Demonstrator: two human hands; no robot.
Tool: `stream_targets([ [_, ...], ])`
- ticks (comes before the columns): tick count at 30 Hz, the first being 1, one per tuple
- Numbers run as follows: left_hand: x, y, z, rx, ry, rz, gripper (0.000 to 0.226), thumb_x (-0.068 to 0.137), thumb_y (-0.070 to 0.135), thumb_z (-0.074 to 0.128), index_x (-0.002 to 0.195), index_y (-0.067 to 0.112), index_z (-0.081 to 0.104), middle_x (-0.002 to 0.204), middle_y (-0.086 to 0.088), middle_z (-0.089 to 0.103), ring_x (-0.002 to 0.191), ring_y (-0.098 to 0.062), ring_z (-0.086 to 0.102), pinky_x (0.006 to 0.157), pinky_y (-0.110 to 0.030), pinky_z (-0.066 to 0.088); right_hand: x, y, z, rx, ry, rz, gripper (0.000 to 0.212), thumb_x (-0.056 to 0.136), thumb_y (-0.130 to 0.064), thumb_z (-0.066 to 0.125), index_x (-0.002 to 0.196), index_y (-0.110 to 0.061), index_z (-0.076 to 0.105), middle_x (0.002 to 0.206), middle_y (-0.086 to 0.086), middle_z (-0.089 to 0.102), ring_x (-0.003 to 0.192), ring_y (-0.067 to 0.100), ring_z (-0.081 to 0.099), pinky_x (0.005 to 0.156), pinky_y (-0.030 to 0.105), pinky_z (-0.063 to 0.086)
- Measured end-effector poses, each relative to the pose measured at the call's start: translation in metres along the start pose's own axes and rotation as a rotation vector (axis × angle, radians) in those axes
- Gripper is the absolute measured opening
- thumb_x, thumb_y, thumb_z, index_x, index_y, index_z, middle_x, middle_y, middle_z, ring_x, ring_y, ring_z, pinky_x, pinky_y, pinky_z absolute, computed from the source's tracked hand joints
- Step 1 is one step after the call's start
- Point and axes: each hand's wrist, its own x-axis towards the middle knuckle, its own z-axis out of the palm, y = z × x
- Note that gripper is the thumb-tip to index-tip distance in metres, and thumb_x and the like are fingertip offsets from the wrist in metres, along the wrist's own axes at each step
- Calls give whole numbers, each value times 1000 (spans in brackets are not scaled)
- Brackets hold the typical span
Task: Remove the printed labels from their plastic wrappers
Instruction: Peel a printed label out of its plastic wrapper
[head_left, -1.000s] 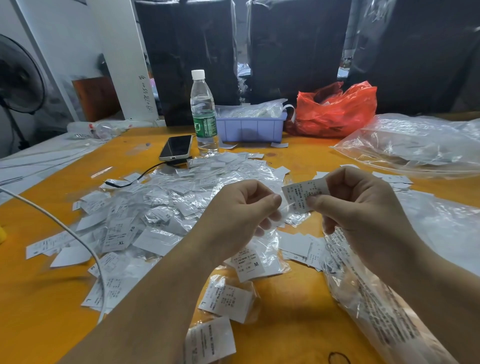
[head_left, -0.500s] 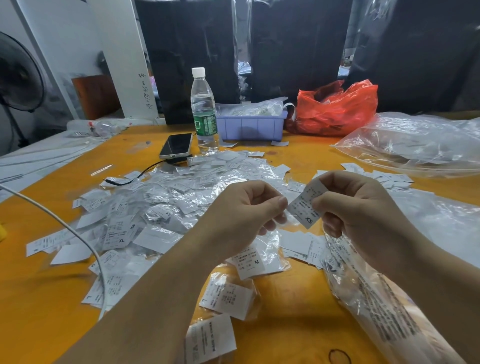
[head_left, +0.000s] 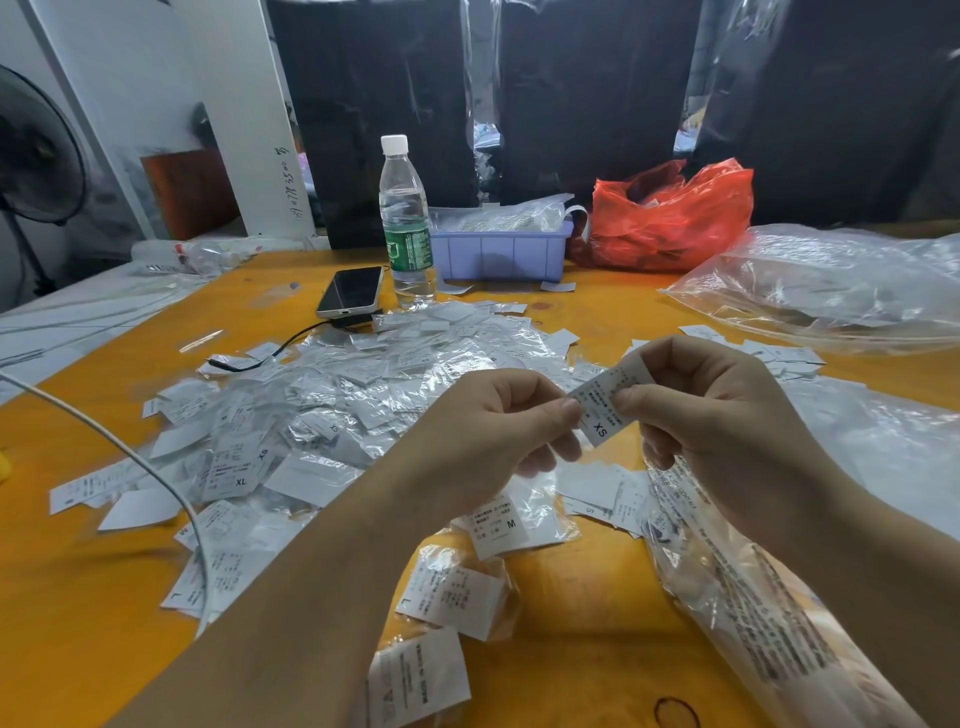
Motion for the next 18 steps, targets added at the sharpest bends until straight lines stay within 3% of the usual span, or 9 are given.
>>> stream_targets([
  [9, 0, 0, -1, -15, 7, -2, 12, 91, 17, 66, 94, 6, 70, 73, 1, 72, 67, -11, 62, 65, -21, 53, -2, 2, 0, -21, 9, -55, 15, 84, 6, 66, 79, -8, 68, 65, 17, 63, 45, 17, 48, 43, 24, 42],
  [13, 0, -1, -3, -20, 51, -3, 10, 90, 15, 68, 92, 6, 70, 73, -1, 72, 67, -12, 61, 63, -19, 52, 1, 2, -6, -19, 112, -77, 17, 80, 0, 68, 72, -15, 67, 57, 5, 58, 43, 14, 44, 44, 28, 39],
  [18, 1, -1, -6, -39, 97, -29, 14, 91, 24, 66, 85, 12, 70, 71, 1, 71, 66, -11, 61, 66, -20, 54, 3, -3, -6, 29, 146, -38, 15, 66, -4, 55, 63, -16, 63, 57, 8, 47, 44, 14, 36, 44, 33, 29],
])
